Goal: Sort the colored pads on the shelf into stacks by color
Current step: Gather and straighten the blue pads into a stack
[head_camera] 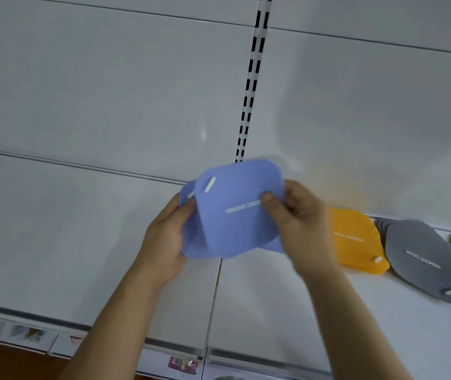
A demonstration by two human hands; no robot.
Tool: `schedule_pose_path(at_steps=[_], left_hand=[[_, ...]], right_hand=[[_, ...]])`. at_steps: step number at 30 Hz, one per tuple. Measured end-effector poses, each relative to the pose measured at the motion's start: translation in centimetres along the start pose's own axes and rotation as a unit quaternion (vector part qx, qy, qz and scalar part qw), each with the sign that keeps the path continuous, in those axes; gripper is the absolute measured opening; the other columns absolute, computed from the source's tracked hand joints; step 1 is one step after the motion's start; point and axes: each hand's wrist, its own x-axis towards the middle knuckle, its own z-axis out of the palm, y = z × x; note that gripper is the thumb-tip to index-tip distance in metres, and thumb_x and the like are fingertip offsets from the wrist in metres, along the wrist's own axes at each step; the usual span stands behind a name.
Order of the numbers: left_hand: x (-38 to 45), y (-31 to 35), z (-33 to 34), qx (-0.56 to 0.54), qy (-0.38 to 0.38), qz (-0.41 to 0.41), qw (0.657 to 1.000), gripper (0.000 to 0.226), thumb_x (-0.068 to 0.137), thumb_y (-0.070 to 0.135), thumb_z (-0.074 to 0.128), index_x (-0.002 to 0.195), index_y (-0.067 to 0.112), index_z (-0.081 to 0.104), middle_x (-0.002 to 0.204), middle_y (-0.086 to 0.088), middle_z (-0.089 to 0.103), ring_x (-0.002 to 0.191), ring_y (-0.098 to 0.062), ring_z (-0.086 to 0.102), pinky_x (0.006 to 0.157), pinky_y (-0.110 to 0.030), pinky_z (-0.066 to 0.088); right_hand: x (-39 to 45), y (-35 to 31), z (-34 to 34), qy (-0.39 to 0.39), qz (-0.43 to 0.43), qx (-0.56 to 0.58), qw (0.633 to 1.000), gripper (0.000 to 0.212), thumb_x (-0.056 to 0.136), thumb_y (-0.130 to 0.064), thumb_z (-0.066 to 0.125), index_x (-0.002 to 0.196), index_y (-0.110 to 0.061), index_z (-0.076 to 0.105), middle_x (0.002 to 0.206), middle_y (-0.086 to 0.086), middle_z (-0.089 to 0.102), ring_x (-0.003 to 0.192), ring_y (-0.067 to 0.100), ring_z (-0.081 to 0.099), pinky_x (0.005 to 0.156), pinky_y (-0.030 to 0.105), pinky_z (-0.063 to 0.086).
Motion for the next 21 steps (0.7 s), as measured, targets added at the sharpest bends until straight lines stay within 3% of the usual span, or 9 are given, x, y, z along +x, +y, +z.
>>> schedule_pose_path(at_steps=[2,4,7,10,13,17,19,21], left_hand=[[-0.3,0.0,0.7,-0.015,-0.001,-0.018,1.0,0.032,0.106,0.029,0.053,0.13,0.022,0.072,0.127,-0.004,0.075,0.116,-0.026,0.071,0.095,-0.043,0.054],[-0.4,-0.3,0.7,-0.021,-0.022,-0.035,0.999,0.036,0.104,0.033,0.053,0.131,0.02,0.072,0.132,-0.009,0.073,0.124,-0.032,0.068,0.102,-0.048,0.052],[-0.1,-0.7,0.2,-0.048,-0.01,-0.048,0.998,0.04,0.104,0.039,0.052,0.131,0.018,0.072,0.135,-0.01,0.071,0.132,-0.034,0.063,0.105,-0.046,0.05],[0.1,-0.9,0.2,-0.003,-0.061,-0.01,0.998,0.046,0.109,0.049,0.042,0.14,0.025,0.065,0.141,-0.005,0.068,0.133,-0.027,0.063,0.11,-0.048,0.048],[0.3,-1.2,0.2,0.072,-0.042,0.033,0.996,0.034,0.105,0.039,0.06,0.136,0.027,0.066,0.133,-0.002,0.073,0.124,-0.026,0.069,0.109,-0.058,0.05],[0.4,-1.2,-0.1,0.108,0.011,0.054,0.993,0.024,0.107,0.037,0.058,0.126,0.034,0.072,0.124,0.007,0.077,0.118,-0.02,0.072,0.106,-0.058,0.053],[0.5,-0.7,-0.6,0.117,0.023,0.067,0.991,0.022,0.107,0.039,0.057,0.122,0.037,0.074,0.123,0.009,0.077,0.118,-0.018,0.072,0.106,-0.057,0.053],[0.8,-0.2,-1.4,0.117,0.042,0.07,0.99,0.022,0.106,0.04,0.058,0.121,0.037,0.074,0.123,0.01,0.077,0.118,-0.017,0.072,0.105,-0.057,0.054]], right_hand=[[-0.9,2.0,2.5,-0.001,0.028,-0.08,0.996,0.004,0.098,-0.024,0.067,0.096,-0.021,0.07,0.089,-0.003,0.075,0.082,0.016,0.066,0.075,0.034,0.05],[-1.7,3.2,3.8,0.011,0.041,-0.143,0.989,0.006,0.102,-0.027,0.063,0.102,-0.027,0.069,0.091,-0.014,0.071,0.085,0.003,0.062,0.072,0.022,0.047],[-2.2,3.6,3.8,0.03,0.044,-0.164,0.985,0.009,0.103,-0.03,0.061,0.109,-0.032,0.068,0.091,-0.024,0.068,0.088,-0.008,0.06,0.067,0.007,0.041],[-2.3,3.3,3.8,0.047,0.042,-0.164,0.984,0.007,0.104,-0.027,0.06,0.107,-0.031,0.064,0.089,-0.024,0.066,0.084,-0.012,0.058,0.064,0.005,0.041],[-2.7,3.0,4.7,0.054,0.035,-0.152,0.986,0.007,0.104,-0.024,0.06,0.103,-0.03,0.062,0.088,-0.023,0.066,0.086,-0.009,0.06,0.067,0.007,0.044],[-1.9,3.1,3.7,0.031,0.023,-0.182,0.983,0.01,0.105,-0.028,0.057,0.112,-0.027,0.066,0.098,-0.02,0.07,0.088,-0.004,0.063,0.072,0.008,0.045],[0.0,3.9,1.5,0.051,-0.036,-0.298,0.953,0.026,0.104,-0.029,0.058,0.127,-0.019,0.066,0.119,-0.005,0.072,0.106,0.012,0.066,0.09,0.026,0.053],[2.1,4.6,-0.7,0.006,-0.036,-0.462,0.886,0.042,0.102,-0.033,0.06,0.139,-0.013,0.06,0.139,0.007,0.063,0.127,0.032,0.056,0.103,0.043,0.049]])
